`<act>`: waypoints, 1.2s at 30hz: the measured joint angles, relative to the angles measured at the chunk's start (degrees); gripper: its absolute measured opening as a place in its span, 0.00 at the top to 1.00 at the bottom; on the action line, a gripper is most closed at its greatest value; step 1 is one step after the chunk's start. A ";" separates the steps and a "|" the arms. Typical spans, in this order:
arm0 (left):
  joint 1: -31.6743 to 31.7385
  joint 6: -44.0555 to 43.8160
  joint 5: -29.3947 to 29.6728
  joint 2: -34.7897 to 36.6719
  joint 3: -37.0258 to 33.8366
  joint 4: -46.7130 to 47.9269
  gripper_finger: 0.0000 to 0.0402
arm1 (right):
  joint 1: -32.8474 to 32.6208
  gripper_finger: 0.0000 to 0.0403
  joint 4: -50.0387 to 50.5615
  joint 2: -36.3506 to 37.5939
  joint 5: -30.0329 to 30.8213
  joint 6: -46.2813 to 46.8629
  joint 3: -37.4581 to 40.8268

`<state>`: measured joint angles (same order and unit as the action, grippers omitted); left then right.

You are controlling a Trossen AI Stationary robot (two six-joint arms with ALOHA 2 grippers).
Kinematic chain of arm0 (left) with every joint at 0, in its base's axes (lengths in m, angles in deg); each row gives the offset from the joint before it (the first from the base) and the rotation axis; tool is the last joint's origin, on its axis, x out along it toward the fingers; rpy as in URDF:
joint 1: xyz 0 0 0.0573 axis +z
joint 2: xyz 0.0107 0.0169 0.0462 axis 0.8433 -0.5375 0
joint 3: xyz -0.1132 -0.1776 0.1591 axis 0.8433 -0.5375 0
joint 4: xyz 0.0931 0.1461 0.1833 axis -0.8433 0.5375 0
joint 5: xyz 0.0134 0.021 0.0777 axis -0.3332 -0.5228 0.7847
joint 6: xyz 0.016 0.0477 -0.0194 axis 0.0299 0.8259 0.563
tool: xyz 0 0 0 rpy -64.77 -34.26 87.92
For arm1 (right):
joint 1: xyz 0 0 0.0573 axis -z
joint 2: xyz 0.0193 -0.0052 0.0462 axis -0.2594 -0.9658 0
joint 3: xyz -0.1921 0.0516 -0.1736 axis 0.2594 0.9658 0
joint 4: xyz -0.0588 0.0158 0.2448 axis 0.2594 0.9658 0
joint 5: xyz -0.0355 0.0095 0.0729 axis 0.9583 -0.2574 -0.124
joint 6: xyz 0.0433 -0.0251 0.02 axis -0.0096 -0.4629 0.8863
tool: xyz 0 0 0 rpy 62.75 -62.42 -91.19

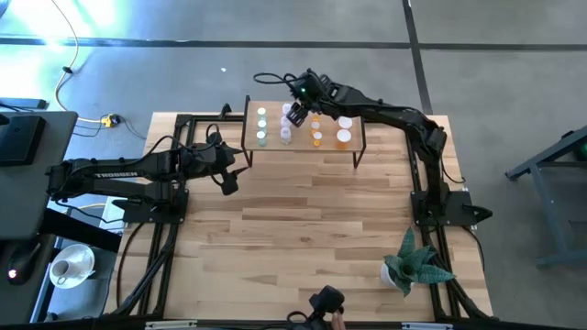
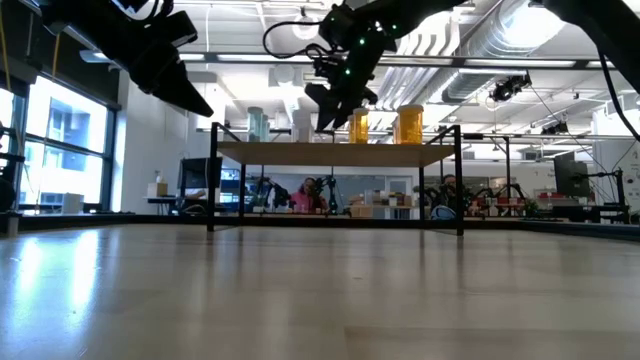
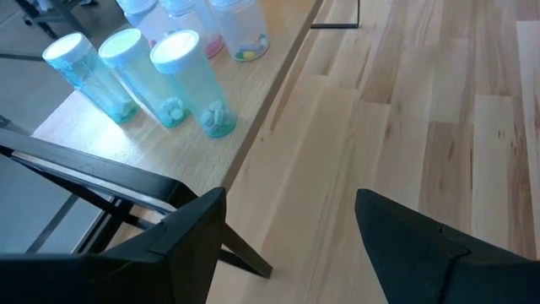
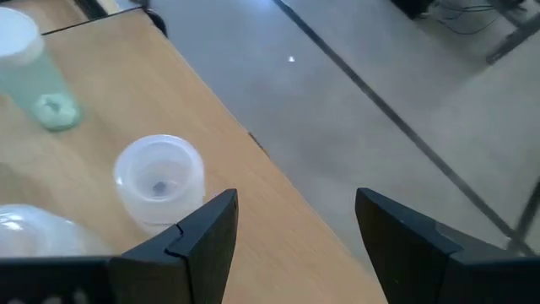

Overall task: Pick and place medicine bottles onto shelf by color
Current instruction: Return to Home Position

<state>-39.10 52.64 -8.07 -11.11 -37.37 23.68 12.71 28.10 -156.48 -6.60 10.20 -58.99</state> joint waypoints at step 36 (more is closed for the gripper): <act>0.02 -7.77 -14.59 11.64 -20.00 -23.04 0.37 | -12.10 0.42 4.66 46.99 -3.15 6.52 29.85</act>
<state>-39.07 44.87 -22.66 0.52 -57.37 0.64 0.61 32.76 -109.49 -9.76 16.72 -29.14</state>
